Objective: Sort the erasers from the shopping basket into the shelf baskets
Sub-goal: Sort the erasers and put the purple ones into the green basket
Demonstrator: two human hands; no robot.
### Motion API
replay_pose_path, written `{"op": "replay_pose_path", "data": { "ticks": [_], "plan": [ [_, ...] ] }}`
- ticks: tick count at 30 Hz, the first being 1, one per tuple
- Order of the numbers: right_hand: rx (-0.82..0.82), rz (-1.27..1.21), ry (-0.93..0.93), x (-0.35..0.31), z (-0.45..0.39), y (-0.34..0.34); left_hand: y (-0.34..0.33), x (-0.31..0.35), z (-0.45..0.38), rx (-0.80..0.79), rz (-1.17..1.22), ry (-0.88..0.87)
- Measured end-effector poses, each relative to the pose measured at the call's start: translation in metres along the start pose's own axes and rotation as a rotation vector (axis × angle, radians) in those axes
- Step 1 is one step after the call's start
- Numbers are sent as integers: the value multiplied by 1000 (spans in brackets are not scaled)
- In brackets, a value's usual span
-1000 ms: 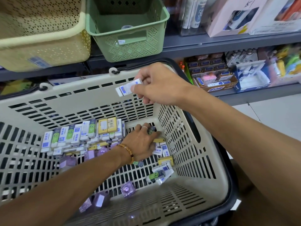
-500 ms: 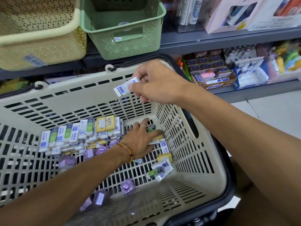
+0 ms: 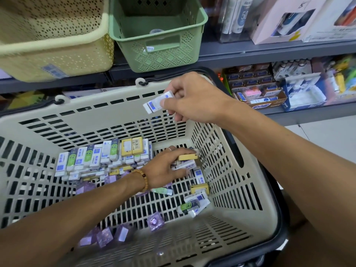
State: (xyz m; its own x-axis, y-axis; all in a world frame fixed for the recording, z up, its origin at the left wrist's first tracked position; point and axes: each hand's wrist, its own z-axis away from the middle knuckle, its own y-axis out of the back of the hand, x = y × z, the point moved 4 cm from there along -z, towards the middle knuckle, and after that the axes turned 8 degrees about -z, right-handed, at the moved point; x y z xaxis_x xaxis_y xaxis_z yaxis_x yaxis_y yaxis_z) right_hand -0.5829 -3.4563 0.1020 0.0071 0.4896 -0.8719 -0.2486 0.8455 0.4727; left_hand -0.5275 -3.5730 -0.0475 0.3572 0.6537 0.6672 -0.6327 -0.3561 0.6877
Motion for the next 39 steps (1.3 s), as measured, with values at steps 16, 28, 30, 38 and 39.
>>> {"op": "replay_pose_path", "data": {
  "ticks": [16,28,30,38,39],
  "plan": [
    [-181,-139,-249,35,-39,-88,65,-20,160,173,1323,508],
    [-204,-143,-347,30,-45,-138,99,-30,166,289,1534,436],
    [-247,-241,-325,18,-36,-130,99,-29,163,297,1558,424],
    [-436,-405,-310,5,-21,-134,101,-26,155,310,1535,379],
    [-409,-449,-324,8,-23,-130,102,-27,155,314,1528,373]
  ]
}}
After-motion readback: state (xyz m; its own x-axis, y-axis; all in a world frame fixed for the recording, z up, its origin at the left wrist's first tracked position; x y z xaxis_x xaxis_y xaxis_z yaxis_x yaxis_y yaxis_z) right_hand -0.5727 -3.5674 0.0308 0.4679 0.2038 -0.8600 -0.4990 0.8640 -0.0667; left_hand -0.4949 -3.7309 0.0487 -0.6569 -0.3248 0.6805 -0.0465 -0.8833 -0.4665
